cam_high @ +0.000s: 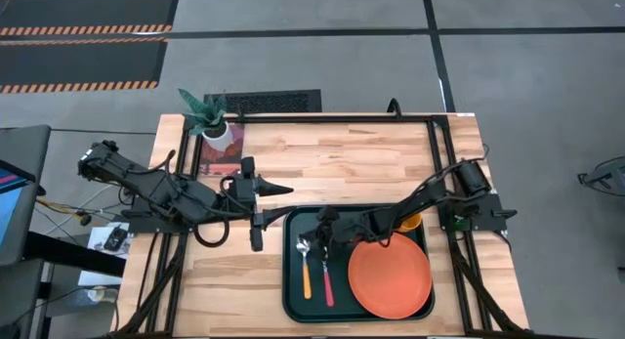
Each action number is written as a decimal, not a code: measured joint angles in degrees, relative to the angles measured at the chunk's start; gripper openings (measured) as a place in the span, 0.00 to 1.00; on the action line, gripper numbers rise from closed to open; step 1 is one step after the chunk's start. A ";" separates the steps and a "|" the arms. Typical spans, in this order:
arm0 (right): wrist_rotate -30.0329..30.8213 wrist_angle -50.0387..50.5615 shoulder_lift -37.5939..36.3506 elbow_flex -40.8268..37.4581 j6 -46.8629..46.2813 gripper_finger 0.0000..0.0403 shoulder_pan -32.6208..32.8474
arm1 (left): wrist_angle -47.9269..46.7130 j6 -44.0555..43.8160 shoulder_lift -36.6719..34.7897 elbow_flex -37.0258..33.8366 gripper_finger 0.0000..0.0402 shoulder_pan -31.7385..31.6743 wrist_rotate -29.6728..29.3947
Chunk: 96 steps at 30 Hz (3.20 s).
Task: Pick and place plate/cup/fork/spoon on tray
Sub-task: Put the yellow spoon next to the pink fork on the black tray, then return to Home Position
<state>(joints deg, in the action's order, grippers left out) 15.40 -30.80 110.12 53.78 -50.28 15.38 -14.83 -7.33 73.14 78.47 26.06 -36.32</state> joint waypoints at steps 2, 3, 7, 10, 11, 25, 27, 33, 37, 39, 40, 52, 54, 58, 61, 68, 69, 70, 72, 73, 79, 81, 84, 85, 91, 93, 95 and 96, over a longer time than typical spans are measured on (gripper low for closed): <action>-0.02 0.04 0.84 0.00 -0.75 0.00 0.00 | 0.02 0.01 0.00 -0.02 0.41 0.00 0.01; -0.05 0.44 1.01 -0.02 -0.95 0.00 0.02 | 0.01 0.11 0.00 -0.02 0.41 0.00 0.01; -0.02 0.50 0.92 -0.02 -0.94 0.00 0.01 | -0.13 0.20 0.00 -0.02 0.41 0.00 0.00; 0.00 0.88 0.92 -0.02 -0.99 0.02 -0.04 | -0.50 0.15 0.00 -0.02 0.41 0.00 0.01; -0.02 1.43 0.92 0.02 -1.54 0.03 -0.04 | -0.50 0.14 0.00 -0.02 0.41 0.00 -0.02; -0.28 8.56 0.92 0.02 -3.20 0.15 0.26 | -0.50 0.04 0.00 -0.02 0.41 0.00 -0.02; -0.39 8.54 0.92 0.02 -2.41 0.17 0.28 | -0.50 0.02 0.00 -0.02 0.41 0.00 -0.02; -3.73 8.20 0.92 0.02 -1.24 0.30 -0.42 | -0.47 0.02 0.00 -0.01 0.41 0.00 -0.04; -6.13 8.66 -1.56 0.01 1.11 0.39 -2.23 | 0.80 0.01 0.00 -0.02 0.41 0.00 -0.06; -6.51 11.23 -4.27 0.02 2.73 0.42 -3.48 | 1.81 0.00 0.00 -0.02 0.41 0.00 -0.08; -6.50 12.68 -5.93 0.02 4.15 0.44 -4.12 | 2.44 -0.02 0.00 -0.02 0.41 0.00 -0.09; -21.37 23.04 -44.37 0.04 27.01 0.47 -15.43 | 7.10 0.00 0.00 -0.02 0.41 -0.11 -0.41; -21.84 24.77 -51.85 0.04 27.76 0.47 -17.05 | 5.76 -1.95 0.10 -0.02 0.41 -0.24 0.11; -21.64 30.28 -66.79 0.09 27.92 0.46 -20.15 | 5.40 -3.41 -1.28 -0.14 0.41 -1.32 2.40; -21.40 37.48 -76.54 0.09 30.85 0.46 -22.46 | 4.83 -3.23 -6.41 -0.07 0.41 -3.35 8.61; -19.84 44.73 -96.24 -6.61 30.23 0.47 -26.54 | -3.90 -4.61 -16.78 -2.51 0.41 -4.26 7.81; -19.96 45.24 -98.34 -8.86 29.35 0.47 -26.69 | -3.79 -4.89 -18.07 -4.31 0.41 -4.26 7.78; -19.91 44.97 -100.29 -11.12 28.45 0.47 -26.83 | -2.69 -5.52 -19.44 -6.49 0.41 -4.28 7.82; -19.58 44.88 -104.56 -16.30 26.06 0.46 -26.80 | 1.73 -6.96 -22.31 -12.42 0.41 -4.26 7.98; -19.56 44.04 -106.44 -18.68 24.67 0.46 -26.80 | 4.59 -7.47 -23.91 -15.89 0.41 -4.26 8.02; -17.46 42.91 -109.30 -28.27 21.46 0.46 -26.67 | 28.24 -11.61 -36.08 -41.52 0.41 -4.00 11.80; -16.94 40.23 -108.09 -29.57 21.20 0.46 -26.83 | 35.13 -13.32 -41.02 -49.88 0.41 -3.32 11.81; -16.93 41.74 -108.26 -32.63 20.24 0.47 -26.70 | 44.84 -14.18 -47.54 -61.18 0.41 -1.63 11.47; -16.96 41.07 -108.79 -33.56 19.86 0.47 -26.70 | 47.99 -14.13 -49.56 -64.30 0.41 -1.15 11.13; -21.88 24.33 -109.70 -46.31 14.44 0.46 -24.90 | 57.34 -13.31 -58.26 -77.09 0.41 1.88 7.42; -21.51 15.21 -109.97 -51.24 13.47 0.46 -24.02 | 56.03 -13.33 -59.94 -77.72 0.41 2.55 5.32; -20.43 13.40 -109.85 -53.17 13.18 0.45 -23.68 | 52.30 -13.23 -61.06 -77.48 0.41 2.86 3.39; -20.14 13.58 -109.75 -53.08 14.12 0.45 -23.65 | 52.05 -12.57 -61.30 -77.49 0.41 2.89 3.22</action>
<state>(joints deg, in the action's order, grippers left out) -4.74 -17.22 0.37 0.70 -36.16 -8.27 37.22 -19.90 11.84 0.98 28.95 -33.10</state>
